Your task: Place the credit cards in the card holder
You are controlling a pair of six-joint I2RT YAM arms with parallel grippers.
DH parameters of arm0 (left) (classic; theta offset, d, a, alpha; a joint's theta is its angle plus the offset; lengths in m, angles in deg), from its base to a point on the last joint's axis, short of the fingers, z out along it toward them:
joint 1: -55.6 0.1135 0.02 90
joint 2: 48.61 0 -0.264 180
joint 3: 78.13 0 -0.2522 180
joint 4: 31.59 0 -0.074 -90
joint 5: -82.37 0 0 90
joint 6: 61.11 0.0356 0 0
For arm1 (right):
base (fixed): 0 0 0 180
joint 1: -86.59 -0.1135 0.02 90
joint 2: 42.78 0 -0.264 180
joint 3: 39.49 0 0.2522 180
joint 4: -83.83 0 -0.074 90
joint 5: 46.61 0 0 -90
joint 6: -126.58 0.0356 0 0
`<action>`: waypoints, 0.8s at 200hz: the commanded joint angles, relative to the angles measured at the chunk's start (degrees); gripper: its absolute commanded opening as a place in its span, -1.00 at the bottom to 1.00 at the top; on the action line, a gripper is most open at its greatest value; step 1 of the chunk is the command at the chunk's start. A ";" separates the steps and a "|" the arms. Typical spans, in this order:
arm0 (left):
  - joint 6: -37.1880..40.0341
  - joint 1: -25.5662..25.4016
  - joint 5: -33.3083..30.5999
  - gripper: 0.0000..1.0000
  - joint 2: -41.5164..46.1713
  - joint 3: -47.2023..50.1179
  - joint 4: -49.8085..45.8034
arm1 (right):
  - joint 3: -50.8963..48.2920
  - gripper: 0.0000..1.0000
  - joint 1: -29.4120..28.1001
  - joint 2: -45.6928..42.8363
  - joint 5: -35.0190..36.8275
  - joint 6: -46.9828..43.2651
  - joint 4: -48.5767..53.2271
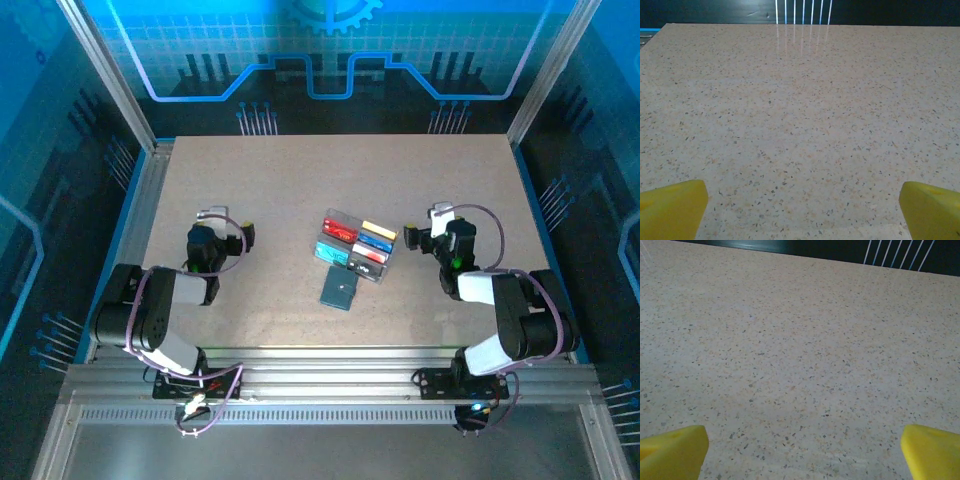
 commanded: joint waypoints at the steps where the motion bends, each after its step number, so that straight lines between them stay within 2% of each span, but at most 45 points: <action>1: 1.12 -0.50 -0.71 0.98 0.20 0.71 2.67 | 0.05 1.00 -0.71 0.42 0.33 -0.75 -1.31; 160: 1.14 -0.68 -0.89 0.98 0.20 0.79 2.88 | 0.23 1.00 -0.53 0.42 0.04 -0.71 -1.06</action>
